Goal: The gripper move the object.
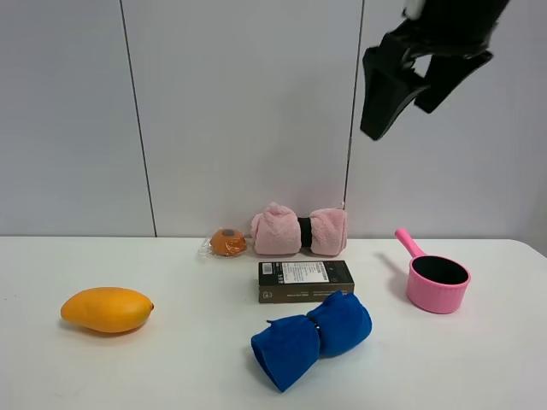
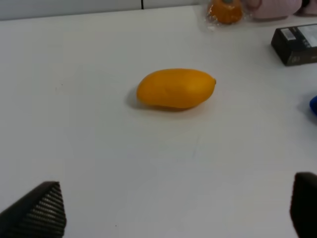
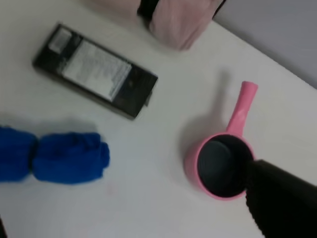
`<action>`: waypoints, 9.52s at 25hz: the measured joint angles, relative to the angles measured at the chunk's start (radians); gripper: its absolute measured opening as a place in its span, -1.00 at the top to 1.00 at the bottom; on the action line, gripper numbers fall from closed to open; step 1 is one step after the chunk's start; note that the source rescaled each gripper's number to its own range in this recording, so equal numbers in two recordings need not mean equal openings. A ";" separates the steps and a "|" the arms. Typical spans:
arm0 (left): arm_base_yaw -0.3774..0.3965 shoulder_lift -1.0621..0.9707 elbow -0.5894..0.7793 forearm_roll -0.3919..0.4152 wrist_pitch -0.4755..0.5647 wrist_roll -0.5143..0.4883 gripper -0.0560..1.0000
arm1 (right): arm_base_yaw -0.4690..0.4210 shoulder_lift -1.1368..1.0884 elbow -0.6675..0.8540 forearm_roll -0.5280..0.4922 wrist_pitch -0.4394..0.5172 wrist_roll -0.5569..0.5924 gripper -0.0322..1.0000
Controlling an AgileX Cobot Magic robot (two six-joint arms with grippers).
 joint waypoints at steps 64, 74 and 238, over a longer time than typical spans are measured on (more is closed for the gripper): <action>0.000 0.000 0.000 0.000 0.000 0.000 -1.00 | -0.015 0.795 -0.287 0.108 -0.322 -0.577 0.23; 0.000 0.000 0.000 0.000 0.000 0.000 -1.00 | -0.022 0.793 -0.288 0.109 -0.315 -0.530 0.70; 0.000 0.000 0.000 0.000 0.000 0.001 -1.00 | -0.228 -1.140 0.957 0.092 -0.137 0.320 -1.00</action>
